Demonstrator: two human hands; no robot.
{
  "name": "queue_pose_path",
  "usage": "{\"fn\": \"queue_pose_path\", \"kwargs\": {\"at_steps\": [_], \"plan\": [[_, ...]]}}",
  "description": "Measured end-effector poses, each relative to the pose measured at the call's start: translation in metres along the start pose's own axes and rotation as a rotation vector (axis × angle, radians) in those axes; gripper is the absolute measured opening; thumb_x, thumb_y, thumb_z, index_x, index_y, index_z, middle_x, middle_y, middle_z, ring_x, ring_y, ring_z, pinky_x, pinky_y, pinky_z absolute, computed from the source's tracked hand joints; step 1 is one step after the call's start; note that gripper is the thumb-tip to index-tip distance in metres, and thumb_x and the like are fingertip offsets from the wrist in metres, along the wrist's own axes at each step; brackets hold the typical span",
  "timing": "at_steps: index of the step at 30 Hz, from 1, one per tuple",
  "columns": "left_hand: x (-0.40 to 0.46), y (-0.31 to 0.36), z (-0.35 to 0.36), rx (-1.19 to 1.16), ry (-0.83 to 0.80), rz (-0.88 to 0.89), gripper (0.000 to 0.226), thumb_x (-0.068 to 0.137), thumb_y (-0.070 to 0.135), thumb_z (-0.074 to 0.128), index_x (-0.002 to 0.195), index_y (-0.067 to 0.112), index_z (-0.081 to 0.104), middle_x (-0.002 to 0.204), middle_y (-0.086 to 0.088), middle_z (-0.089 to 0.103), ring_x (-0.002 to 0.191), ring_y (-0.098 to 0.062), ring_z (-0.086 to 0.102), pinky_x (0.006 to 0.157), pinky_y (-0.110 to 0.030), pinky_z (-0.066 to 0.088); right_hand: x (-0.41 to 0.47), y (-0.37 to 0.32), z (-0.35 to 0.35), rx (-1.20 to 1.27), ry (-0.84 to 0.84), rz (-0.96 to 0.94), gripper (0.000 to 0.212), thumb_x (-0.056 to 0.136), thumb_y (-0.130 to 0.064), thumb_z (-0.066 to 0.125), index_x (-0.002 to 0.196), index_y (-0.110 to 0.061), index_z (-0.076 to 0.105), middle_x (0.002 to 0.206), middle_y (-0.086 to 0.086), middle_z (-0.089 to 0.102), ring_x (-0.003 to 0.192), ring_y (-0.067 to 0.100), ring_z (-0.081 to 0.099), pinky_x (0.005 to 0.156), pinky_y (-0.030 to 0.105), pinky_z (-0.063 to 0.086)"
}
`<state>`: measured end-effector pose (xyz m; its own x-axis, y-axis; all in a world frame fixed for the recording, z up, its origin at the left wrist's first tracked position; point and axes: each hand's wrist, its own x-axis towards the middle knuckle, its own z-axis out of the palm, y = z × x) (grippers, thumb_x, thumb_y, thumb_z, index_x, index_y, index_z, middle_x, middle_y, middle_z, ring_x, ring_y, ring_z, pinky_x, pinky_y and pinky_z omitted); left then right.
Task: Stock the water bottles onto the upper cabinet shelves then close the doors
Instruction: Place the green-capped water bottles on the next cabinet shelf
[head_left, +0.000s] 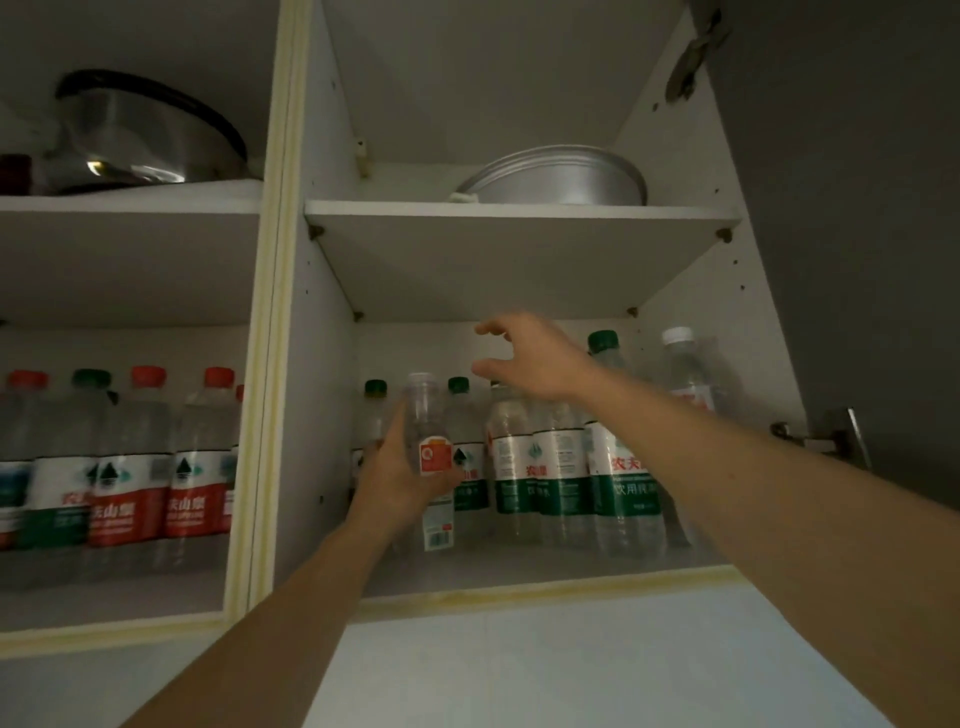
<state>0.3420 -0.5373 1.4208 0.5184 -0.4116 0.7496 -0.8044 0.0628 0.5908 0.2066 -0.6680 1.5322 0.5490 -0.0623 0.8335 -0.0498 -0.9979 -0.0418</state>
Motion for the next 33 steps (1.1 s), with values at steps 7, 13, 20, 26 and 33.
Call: {"fn": "queue_pose_path", "kwargs": {"at_steps": [7,13,20,26,33], "plan": [[0.002,-0.014,-0.009,0.076,-0.028,0.011,0.093,0.083,0.008,0.077,0.153,0.041,0.026,0.134,0.001,0.061,0.124,-0.020,0.058,0.102,-0.050,0.051,0.053,0.017,0.006,-0.278,-0.232,0.135,0.062,0.097,-0.037,0.064,0.149,-0.012,0.043,0.147,0.012,0.050,0.129,0.029,0.052,0.103,0.038,0.043],[0.000,-0.018,-0.013,0.061,0.034,-0.035,0.086,0.089,0.003,0.070,0.155,0.038,0.026,0.132,0.000,0.060,0.124,-0.020,0.057,0.104,-0.049,0.049,0.062,0.024,0.017,-0.484,-0.367,0.196,0.058,0.097,-0.047,0.059,0.141,-0.009,0.051,0.137,0.012,0.057,0.117,0.028,0.058,0.101,0.044,0.049],[-0.003,-0.013,-0.012,0.106,0.057,-0.047,0.087,0.092,0.005,0.067,0.156,0.042,0.020,0.135,-0.002,0.057,0.126,-0.022,0.056,0.105,-0.050,0.048,0.067,0.017,0.020,-0.509,-0.311,0.262,0.046,0.095,-0.046,0.062,0.127,-0.014,0.059,0.126,0.006,0.061,0.120,0.029,0.054,0.113,0.057,0.031],[-0.009,-0.011,-0.012,0.316,0.202,-0.034,0.085,0.082,0.027,0.080,0.148,0.043,0.028,0.137,-0.009,0.040,0.120,-0.031,0.054,0.101,-0.052,0.050,0.068,-0.001,0.037,-0.462,-0.201,0.217,0.015,0.095,-0.023,0.061,0.086,-0.015,0.053,0.095,0.002,0.058,0.109,0.027,0.059,0.112,0.052,0.030],[-0.008,-0.015,-0.010,0.186,0.186,-0.112,0.100,0.079,0.052,0.077,0.152,0.039,0.010,0.147,-0.012,0.033,0.133,-0.034,0.043,0.107,-0.053,0.044,0.061,-0.014,0.037,-0.081,-0.127,0.240,0.016,0.094,-0.013,0.064,0.081,-0.008,0.055,0.082,0.010,0.057,0.085,0.030,0.065,0.065,0.035,0.055]]}}
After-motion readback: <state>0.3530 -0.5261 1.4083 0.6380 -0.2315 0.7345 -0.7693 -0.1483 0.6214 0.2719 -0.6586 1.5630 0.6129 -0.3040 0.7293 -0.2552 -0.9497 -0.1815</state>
